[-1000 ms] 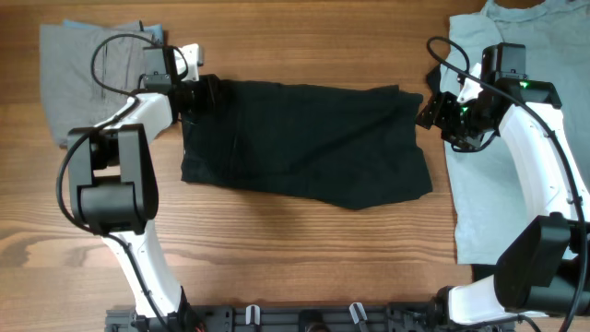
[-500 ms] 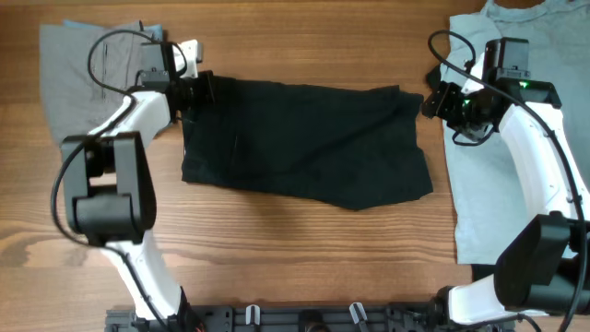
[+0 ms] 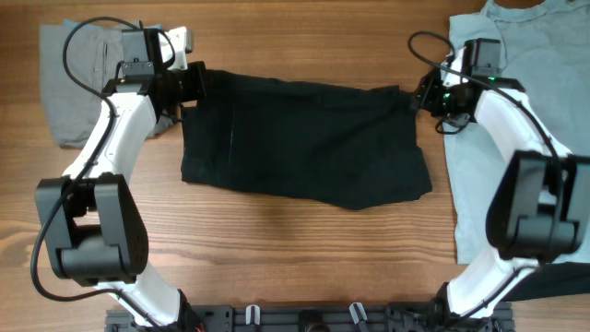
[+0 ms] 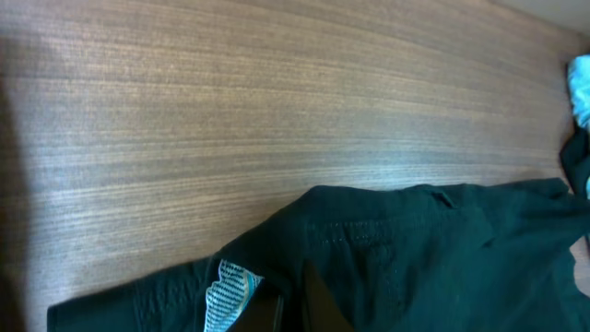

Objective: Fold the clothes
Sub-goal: 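Pull the folded shorts' top corners outward with both grippers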

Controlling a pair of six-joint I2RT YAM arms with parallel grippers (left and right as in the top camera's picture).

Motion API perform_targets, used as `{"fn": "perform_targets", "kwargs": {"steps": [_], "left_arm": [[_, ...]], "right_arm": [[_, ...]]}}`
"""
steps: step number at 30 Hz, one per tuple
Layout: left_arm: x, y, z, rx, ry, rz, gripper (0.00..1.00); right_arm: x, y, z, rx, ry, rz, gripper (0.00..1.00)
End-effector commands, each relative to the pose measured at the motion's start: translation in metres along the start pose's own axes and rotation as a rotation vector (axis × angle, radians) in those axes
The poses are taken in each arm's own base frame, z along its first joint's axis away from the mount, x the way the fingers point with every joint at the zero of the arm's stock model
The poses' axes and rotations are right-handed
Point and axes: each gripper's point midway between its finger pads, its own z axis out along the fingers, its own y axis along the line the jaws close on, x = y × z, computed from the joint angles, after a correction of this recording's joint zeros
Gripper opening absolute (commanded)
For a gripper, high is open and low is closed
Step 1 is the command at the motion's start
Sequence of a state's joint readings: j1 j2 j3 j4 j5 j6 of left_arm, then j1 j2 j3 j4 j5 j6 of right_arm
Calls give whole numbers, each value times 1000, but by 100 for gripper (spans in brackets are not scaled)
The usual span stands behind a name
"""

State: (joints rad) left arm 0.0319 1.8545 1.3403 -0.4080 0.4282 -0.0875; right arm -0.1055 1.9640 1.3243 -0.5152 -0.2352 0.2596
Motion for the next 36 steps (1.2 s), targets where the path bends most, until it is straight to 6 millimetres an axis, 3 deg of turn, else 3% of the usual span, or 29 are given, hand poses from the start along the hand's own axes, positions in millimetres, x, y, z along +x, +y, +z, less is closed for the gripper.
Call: {"fn": "perform_targets", "kwargs": {"steps": [1,5,9,13,15,16,17,20,23,26,28,30,33,35,36], "left_arm": [[-8,-2,-11,-12,-23,5,5],[-7,-2,-11,-12,-21,4,4],[-7,-2,-11,-12,-21,3,5],[-6,-2,-12,-13,-17,2,4],[-5,-2,-12,-14,-13,0,4],[-5,-2,-12,-14,-10,-1,4],[-4,-2,-12,-15,-8,-2,4],[-2,-2,-13,-16,1,-7,4],[1,-2,-13,-18,10,-11,4],[0,-2,-15,-18,9,-10,4],[-1,-3,-16,-17,4,-8,4],[-3,-5,-19,-16,-3,-4,4],[-6,-6,-23,-19,-16,1,4],[-8,-7,-27,-28,-26,5,4],[-10,-8,-29,-27,-32,7,4]], "right_arm": [[5,18,19,-115,31,-79,75],[5,42,19,-263,20,-200,70],[0,44,19,-271,1,-205,49],[-1,42,19,-259,-3,-205,52],[-3,35,21,-211,-11,-200,73],[-5,30,22,-184,-16,-199,75],[-5,27,22,-167,-19,-200,76],[-6,27,23,-162,-21,-205,60],[-8,27,23,-164,-28,-207,53],[-12,28,22,-167,-47,-213,55],[-13,29,22,-168,-51,-214,66],[-12,28,23,-168,-48,-213,69],[-11,29,23,-171,-45,-212,52],[-12,29,23,-171,-47,-213,19],[-12,29,23,-172,-48,-213,8]]}}
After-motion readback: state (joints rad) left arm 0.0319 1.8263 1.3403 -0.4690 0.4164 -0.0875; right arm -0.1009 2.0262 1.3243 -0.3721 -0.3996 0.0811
